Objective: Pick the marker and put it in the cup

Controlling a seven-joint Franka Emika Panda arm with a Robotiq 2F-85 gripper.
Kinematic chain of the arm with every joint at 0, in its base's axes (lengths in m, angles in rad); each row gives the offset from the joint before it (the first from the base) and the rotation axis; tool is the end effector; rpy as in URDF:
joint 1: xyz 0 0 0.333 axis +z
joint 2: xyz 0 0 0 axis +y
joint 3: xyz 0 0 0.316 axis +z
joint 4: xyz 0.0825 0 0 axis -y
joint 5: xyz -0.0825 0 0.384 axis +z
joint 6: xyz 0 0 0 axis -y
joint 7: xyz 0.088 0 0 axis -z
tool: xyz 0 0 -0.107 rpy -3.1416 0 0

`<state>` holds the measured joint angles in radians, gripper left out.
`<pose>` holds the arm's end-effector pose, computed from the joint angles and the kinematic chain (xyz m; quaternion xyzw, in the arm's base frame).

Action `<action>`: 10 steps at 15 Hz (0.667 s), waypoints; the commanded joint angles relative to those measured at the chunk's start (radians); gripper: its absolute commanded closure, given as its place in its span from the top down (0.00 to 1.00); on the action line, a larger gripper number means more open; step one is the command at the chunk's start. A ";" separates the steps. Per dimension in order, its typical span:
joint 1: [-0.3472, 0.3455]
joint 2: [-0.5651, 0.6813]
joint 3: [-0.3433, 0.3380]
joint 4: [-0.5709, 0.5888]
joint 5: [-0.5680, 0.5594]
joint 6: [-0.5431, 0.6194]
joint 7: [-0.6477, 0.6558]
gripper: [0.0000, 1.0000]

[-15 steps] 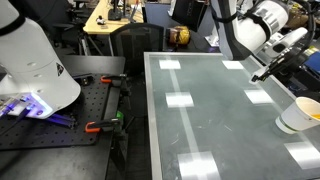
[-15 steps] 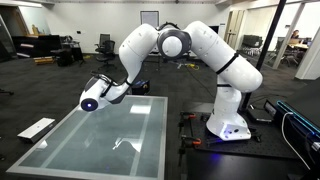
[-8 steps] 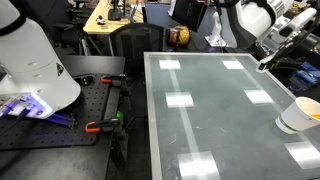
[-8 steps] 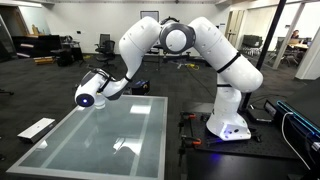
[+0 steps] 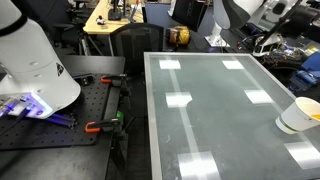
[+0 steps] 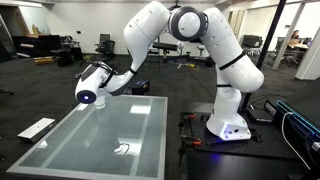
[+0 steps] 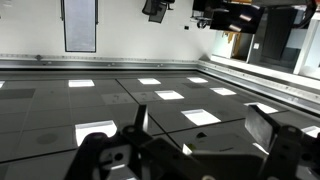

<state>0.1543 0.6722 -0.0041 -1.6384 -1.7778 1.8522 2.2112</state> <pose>0.6995 0.0288 0.2660 0.6406 -0.3303 0.5727 0.3905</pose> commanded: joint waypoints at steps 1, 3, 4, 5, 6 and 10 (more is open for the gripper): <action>-0.001 -0.128 0.030 -0.153 -0.028 -0.060 0.079 1.00; -0.006 -0.166 0.046 -0.193 -0.023 -0.072 0.095 1.00; -0.008 -0.182 0.051 -0.210 -0.023 -0.076 0.103 1.00; -0.009 -0.197 0.056 -0.227 -0.022 -0.078 0.107 1.00; -0.018 -0.128 0.060 -0.144 -0.012 -0.065 0.063 1.00; -0.019 -0.165 0.066 -0.186 -0.011 -0.068 0.070 1.00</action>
